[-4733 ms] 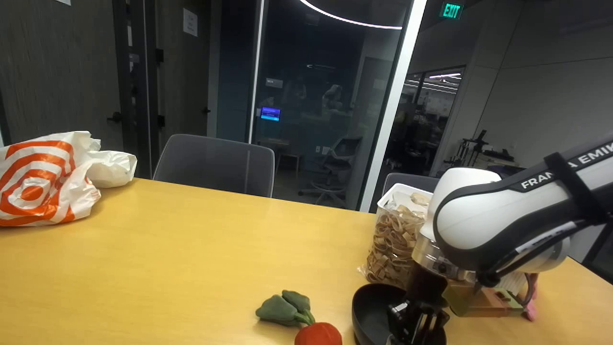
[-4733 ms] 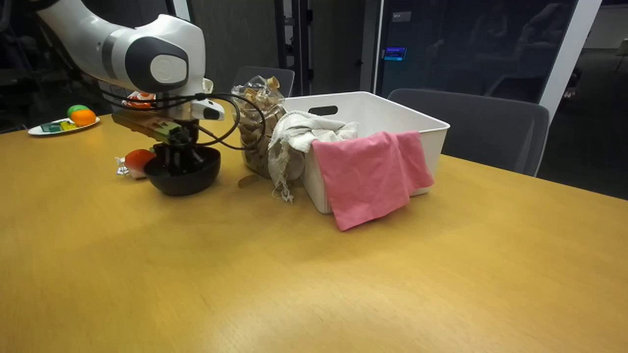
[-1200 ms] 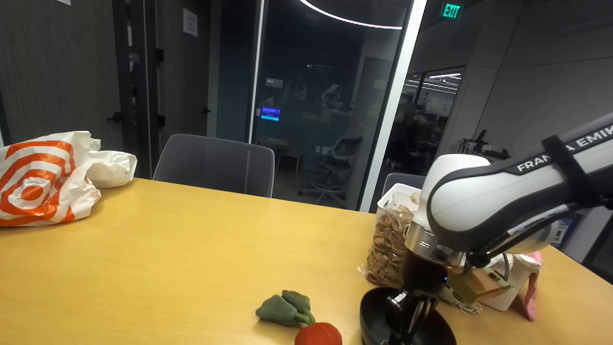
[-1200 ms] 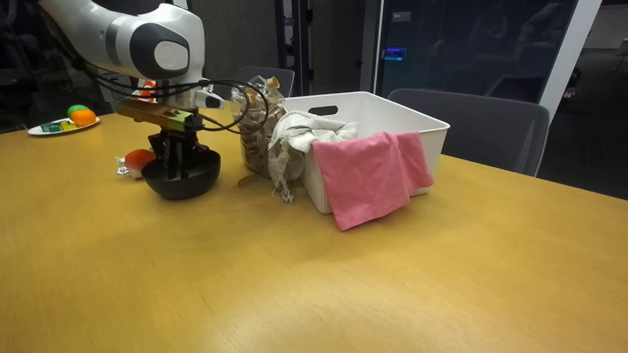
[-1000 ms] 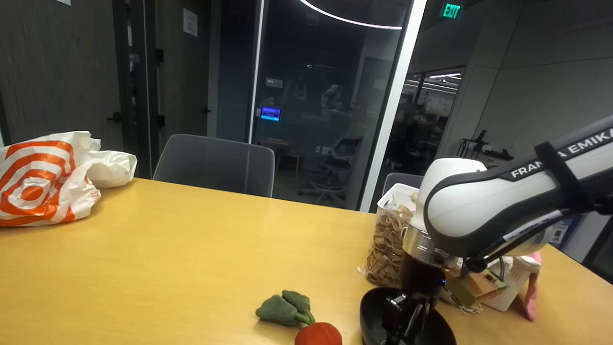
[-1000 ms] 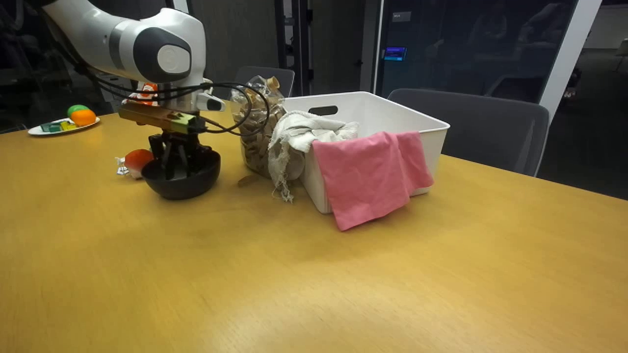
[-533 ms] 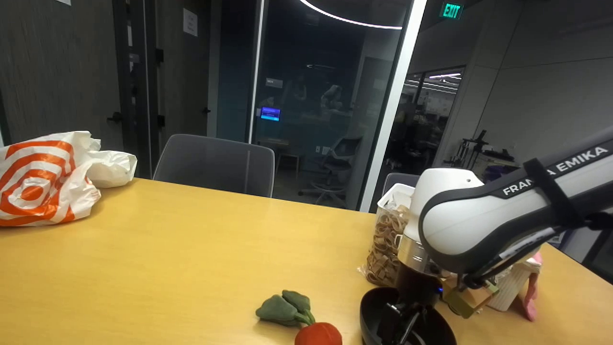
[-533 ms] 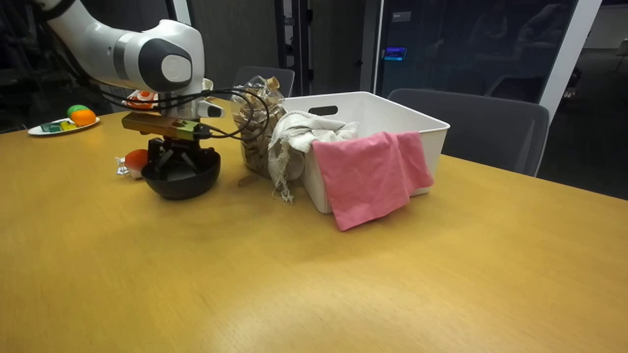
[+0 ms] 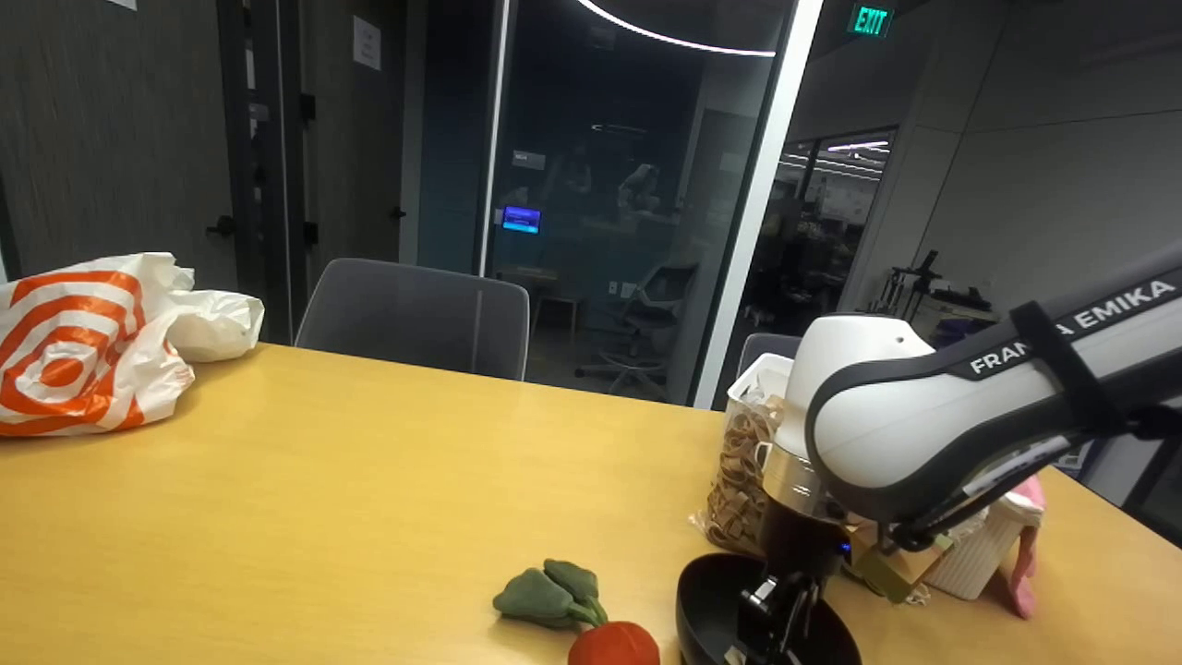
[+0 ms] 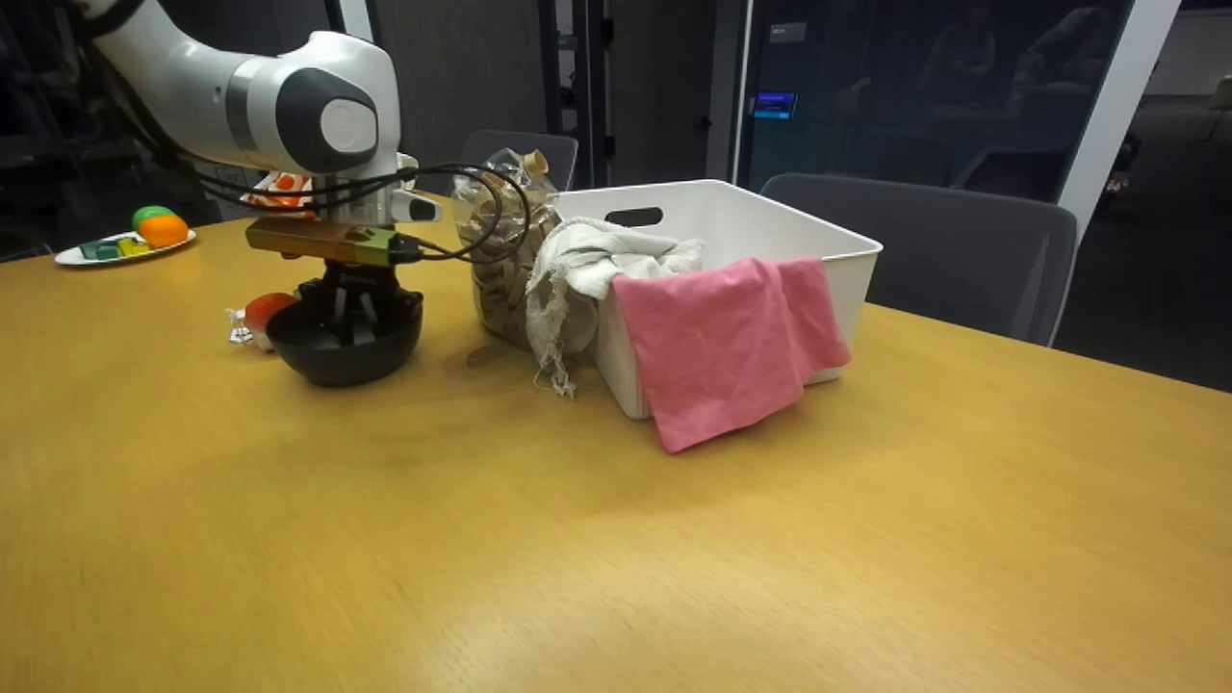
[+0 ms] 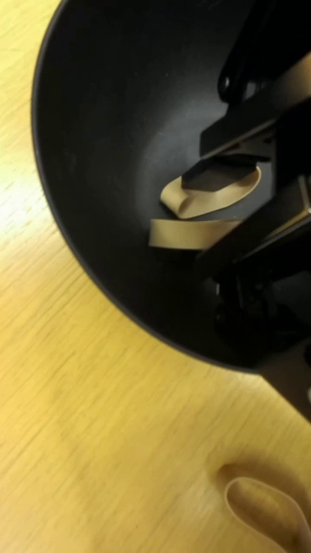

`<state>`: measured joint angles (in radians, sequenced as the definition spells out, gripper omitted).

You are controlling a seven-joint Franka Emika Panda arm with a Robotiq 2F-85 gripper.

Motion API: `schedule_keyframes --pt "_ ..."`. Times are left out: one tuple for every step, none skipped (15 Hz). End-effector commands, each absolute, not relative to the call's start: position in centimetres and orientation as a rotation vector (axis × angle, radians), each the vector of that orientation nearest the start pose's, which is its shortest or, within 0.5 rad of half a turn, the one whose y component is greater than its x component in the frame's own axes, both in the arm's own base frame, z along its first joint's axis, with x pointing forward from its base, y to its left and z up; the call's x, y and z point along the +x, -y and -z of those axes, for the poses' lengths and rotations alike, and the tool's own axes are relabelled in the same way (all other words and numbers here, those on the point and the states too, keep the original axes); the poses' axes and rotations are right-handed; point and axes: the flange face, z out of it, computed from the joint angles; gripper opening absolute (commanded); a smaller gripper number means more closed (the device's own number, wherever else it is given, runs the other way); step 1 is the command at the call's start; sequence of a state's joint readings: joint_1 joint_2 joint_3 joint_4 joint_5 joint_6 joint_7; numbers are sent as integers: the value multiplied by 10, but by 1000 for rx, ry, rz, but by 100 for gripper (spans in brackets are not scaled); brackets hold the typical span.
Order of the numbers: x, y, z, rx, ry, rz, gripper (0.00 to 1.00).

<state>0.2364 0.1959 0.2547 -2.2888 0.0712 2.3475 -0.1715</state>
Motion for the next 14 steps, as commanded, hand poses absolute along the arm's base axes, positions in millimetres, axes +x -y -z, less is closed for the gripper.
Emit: schedule_keyframes --pt "455 -250 -263 -2920 966 -188 16" --pt "456 -249 -264 -2923 967 -185 14" --pt "456 -249 -263 -2924 965 -186 13" --pt "456 -249 -264 -2925 964 -187 13" --pt "456 -248 -264 -2926 961 -188 16" --pt "456 -248 -264 -2927 956 -189 16" --pt "456 -247 -265 -2928 953 -192 19" --pt "457 -247 -266 -2930 948 -190 17" --pt "457 -246 -268 -2926 946 -192 19" --pt "456 -246 -269 -2924 945 -198 18" --pt "456 -246 -269 -2920 941 -199 44" --pt "455 -247 -272 -2913 946 -202 44" --pt "454 -248 -274 -2908 948 -198 45" --pt "453 -249 -277 -2898 950 -193 51"
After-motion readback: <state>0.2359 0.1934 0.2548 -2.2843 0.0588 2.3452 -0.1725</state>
